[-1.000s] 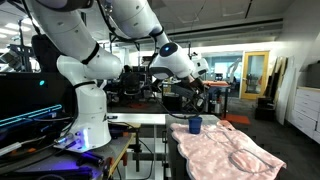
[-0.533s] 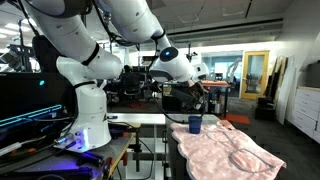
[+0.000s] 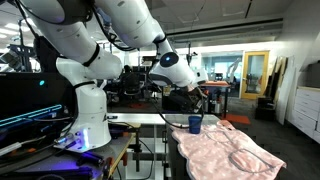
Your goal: Put the marker inside the cup
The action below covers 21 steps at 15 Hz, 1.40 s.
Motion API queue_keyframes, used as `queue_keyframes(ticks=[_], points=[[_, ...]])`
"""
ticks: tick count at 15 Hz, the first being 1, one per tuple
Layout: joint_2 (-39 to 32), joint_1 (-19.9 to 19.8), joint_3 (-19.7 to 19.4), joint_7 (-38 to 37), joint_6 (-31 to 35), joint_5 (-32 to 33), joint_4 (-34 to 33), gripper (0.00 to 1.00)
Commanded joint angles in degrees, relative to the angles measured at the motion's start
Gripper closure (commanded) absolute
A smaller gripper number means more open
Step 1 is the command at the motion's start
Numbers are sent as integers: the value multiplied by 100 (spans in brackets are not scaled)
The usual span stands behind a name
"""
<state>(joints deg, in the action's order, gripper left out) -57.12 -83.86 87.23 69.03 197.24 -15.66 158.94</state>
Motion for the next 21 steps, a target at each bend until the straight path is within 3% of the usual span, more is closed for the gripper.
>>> queue_keyframes(ticks=[1, 11, 12, 14, 17, 20, 21], points=[[-230, 57, -158, 188, -86, 129, 0, 93], [-596, 192, -688, 528, -44, 580, -16, 93], [-445, 228, -986, -297, -73, 1595, -1, 94], [-499, 295, -1278, -599, -48, 2382, -54, 93], [-557, 400, -1688, -1051, -47, 3374, -167, 94], [-538, 492, -1929, -1439, -80, 3973, -286, 93], [-503, 520, -1966, -1570, -74, 4110, -316, 54]])
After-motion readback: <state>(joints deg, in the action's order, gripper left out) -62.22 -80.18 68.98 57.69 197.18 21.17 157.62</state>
